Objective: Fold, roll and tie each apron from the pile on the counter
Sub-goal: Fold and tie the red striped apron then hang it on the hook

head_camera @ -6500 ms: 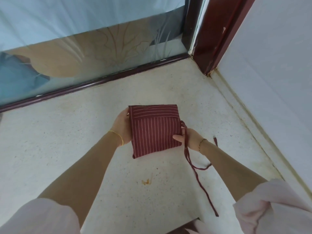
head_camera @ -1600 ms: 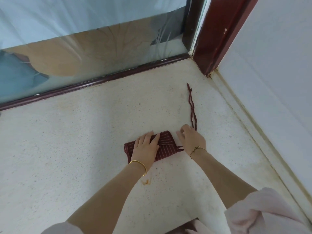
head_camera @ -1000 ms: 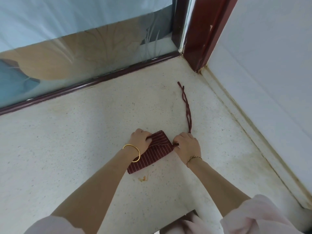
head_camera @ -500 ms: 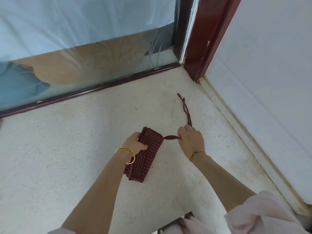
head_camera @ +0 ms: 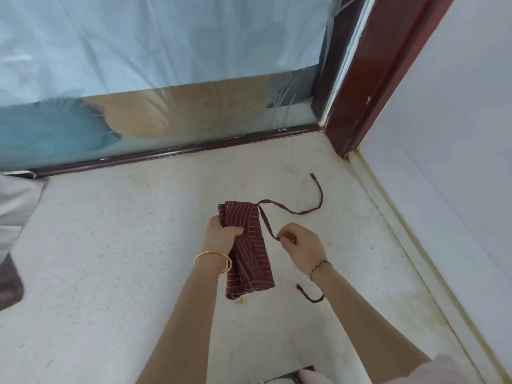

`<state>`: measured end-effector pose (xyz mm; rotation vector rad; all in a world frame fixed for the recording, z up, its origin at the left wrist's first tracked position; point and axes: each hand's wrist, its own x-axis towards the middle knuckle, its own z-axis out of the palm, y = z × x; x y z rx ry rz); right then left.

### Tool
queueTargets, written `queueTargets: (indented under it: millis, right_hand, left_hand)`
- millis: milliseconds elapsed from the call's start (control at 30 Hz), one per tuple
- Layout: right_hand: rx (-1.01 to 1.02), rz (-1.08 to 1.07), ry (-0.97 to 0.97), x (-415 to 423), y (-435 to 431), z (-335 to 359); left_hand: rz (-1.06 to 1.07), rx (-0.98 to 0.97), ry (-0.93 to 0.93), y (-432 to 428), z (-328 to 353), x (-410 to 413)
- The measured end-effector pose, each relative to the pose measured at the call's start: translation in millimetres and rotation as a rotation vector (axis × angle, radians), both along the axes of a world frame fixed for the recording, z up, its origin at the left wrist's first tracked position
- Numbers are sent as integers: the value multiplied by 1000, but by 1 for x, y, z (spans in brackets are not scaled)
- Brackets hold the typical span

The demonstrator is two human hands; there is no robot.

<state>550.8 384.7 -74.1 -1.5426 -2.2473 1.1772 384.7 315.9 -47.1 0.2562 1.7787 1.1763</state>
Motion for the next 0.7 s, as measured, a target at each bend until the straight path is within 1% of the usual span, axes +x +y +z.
queueTargets:
  millis: [67,100,133,233,333,400,467,533,700]
  right_hand:
    - [-22,41,-31,-7,-4,-2]
    - [-55,36,-17,-11,-5,-1]
    - [-117,2,43,-15,-5,0]
    - [-421,-183,357,-24,-8,11]
    - [-756,-326,617,-25,-9,21]
    - [-940,-366,696,-23,-8,24]
    - [-1064,-382,727,-23,-8,26]
    - [-1092,-396,713,-23,-6,26]
    - [-1026,-352,639,-20,0,26]
  left_hand:
    - [2,11,-63,0,5,2]
    - [2,6,-96,0,7,2]
    - [4,-6,-138,1,9,2]
    - [-3,-20,-304,-1,21,6]
    - [-83,70,-420,-6,28,8]
    - [-154,122,-477,-8,31,7]
    - [-204,137,-486,-6,33,8]
    - [-229,150,-463,-3,33,9]
    - [-218,163,-399,2,33,10]
